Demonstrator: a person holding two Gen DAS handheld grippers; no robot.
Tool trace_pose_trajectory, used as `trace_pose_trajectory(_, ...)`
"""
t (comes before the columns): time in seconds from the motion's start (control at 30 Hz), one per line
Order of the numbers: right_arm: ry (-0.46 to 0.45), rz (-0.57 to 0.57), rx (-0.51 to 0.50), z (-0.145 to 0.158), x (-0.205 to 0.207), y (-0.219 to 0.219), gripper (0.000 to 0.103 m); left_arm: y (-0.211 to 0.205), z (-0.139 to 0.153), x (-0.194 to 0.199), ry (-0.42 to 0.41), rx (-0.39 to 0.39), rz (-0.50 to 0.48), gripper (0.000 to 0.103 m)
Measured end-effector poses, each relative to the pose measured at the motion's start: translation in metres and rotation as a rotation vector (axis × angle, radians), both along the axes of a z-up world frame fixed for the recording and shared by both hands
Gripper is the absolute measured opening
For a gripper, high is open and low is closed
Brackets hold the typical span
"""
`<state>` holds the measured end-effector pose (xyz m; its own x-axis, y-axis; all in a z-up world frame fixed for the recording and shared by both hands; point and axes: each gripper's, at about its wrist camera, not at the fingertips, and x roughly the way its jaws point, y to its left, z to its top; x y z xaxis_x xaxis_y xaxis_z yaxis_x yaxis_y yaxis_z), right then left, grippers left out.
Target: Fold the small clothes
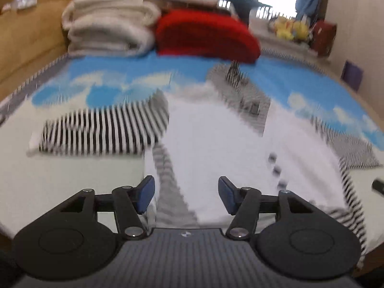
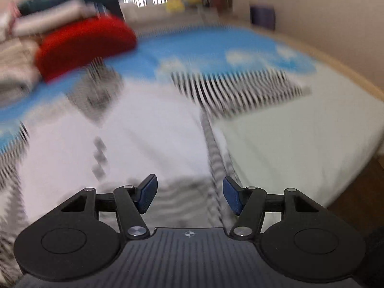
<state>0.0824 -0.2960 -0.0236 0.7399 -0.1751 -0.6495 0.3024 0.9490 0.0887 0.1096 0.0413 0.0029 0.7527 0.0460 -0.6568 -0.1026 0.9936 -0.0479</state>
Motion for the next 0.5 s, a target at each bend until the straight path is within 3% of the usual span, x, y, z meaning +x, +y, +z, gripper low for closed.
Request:
trace_pose_trajectory(0.13,-0.248,0.011,-0.045,0.058,-0.002,0.009,0.063,0.011,0.055,0.025,-0.113,0.003,0.031,0.077)
trace_pose_trajectory(0.27,-0.372,0.065,-0.074,0.104,0.015,0.008,0.066,0.015,0.090,0.064,-0.213,0.045,0.002,0.078)
trace_pose_trajectory(0.4,-0.409,0.127,-0.151,0.125,0.050,0.007,0.068,0.019,0.080,0.102,-0.247,0.115,-0.057,0.078)
trace_pose_trajectory(0.5,-0.388,0.186,-0.193,0.120,0.073,0.005,0.069,0.040,0.045,0.125,-0.208,0.121,-0.047,0.077)
